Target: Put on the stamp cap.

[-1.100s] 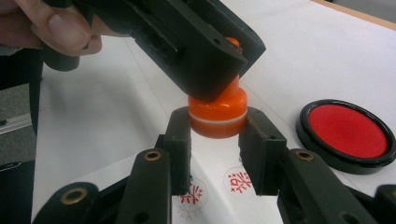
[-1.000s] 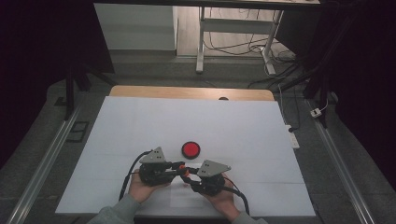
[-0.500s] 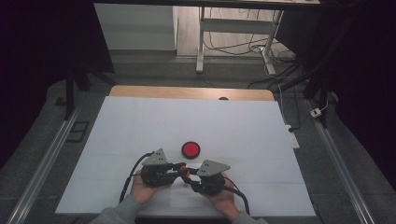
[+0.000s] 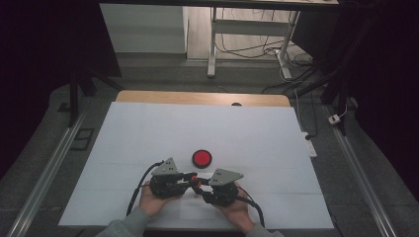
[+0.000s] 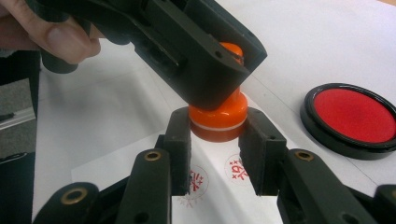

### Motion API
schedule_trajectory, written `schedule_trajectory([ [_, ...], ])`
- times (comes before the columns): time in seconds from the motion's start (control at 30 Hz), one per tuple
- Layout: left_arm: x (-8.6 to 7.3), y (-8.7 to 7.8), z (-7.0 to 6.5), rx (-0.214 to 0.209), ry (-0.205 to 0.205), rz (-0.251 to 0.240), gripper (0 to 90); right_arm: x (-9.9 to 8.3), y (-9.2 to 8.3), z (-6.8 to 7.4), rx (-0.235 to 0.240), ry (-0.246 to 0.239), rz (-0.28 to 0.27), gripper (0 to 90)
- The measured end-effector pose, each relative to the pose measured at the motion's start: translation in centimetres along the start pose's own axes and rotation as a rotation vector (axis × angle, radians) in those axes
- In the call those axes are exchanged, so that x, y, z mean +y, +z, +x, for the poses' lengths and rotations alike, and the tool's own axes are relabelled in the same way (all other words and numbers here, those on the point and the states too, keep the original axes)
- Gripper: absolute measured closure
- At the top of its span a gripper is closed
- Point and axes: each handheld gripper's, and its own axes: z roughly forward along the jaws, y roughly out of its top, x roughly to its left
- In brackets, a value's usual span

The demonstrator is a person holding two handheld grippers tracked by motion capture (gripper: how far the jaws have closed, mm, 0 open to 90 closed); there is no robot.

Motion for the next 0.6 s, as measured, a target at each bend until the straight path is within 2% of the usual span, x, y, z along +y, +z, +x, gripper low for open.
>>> schedule_trajectory([
  [0.23, 0.11, -0.05, 0.04, -0.005, -0.005, -0.004, 72.7, 0.01, -0.15, -0.20, 0.010, 0.011, 0.000, 63.3],
  [0.37, 0.20, -0.17, 0.04, -0.004, -0.003, -0.011, 72.7, -0.06, -0.09, -0.29, 0.022, 0.019, -0.002, 58.1],
  [0.6, 0.35, -0.62, 0.19, 0.000, -0.006, -0.022, 72.7, -0.25, -0.28, -0.38, 0.008, 0.002, 0.012, 53.6],
])
